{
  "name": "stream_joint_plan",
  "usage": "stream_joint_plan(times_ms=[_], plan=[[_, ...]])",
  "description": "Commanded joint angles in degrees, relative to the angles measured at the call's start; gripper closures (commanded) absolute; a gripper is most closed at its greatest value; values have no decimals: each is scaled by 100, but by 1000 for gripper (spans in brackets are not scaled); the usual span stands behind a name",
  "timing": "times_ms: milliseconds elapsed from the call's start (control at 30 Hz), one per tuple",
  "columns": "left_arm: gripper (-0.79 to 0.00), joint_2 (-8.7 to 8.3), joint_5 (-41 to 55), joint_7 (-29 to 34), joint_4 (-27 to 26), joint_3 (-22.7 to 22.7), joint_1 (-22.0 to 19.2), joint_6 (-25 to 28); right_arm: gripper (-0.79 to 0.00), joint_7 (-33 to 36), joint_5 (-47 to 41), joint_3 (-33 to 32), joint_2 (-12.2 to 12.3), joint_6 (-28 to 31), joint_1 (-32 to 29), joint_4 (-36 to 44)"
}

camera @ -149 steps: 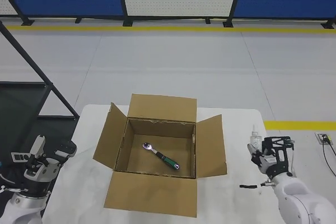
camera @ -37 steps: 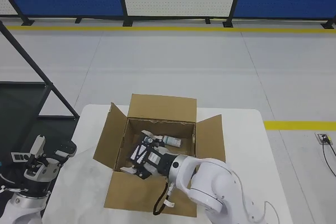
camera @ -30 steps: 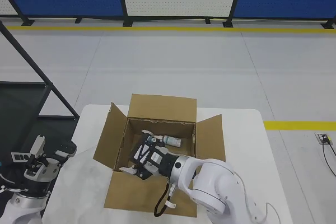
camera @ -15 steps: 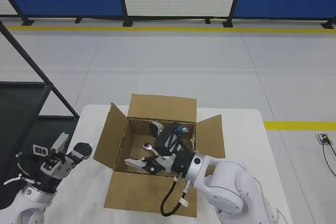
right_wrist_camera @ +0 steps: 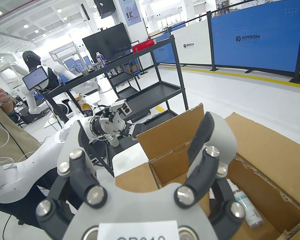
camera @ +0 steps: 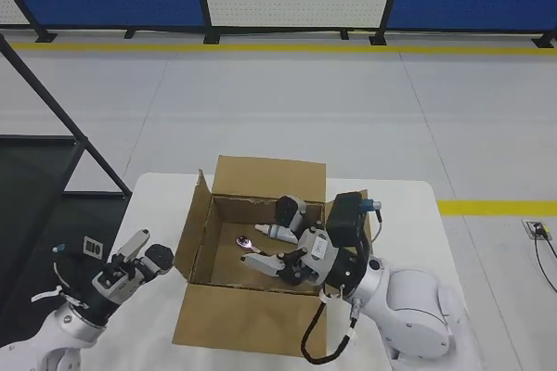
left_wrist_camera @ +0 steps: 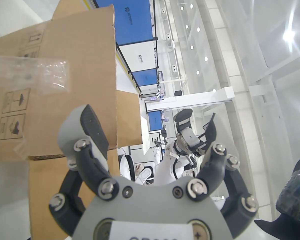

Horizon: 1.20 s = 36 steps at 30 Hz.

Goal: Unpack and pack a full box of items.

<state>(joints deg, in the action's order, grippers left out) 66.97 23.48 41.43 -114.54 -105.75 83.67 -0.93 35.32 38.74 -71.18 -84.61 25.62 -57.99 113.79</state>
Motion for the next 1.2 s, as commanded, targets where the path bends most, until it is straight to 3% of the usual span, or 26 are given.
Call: stream_joint_plan(times_ms=[0, 267, 700, 933, 1167], plan=[[-785, -4, -58, -19, -93, 98, 18, -23, -785, -86, 32, -49, 10, -100, -88, 19], [-785, -23, -550, -155, -221, 653, -89, -199, -785, -96, -678, -767, 111, -786, -614, 258], [-785, -54, -632, -341, -186, 874, -210, -280, -785, -168, -744, -789, 125, -871, -659, 224], [-785, -63, -764, -411, -39, 1134, -241, -389, -785, -296, -1344, -1233, 176, -1597, -813, 267], [-785, -66, -912, -488, 173, 1444, -414, -515, -785, -296, -1344, -1233, 176, -1597, -813, 267]])
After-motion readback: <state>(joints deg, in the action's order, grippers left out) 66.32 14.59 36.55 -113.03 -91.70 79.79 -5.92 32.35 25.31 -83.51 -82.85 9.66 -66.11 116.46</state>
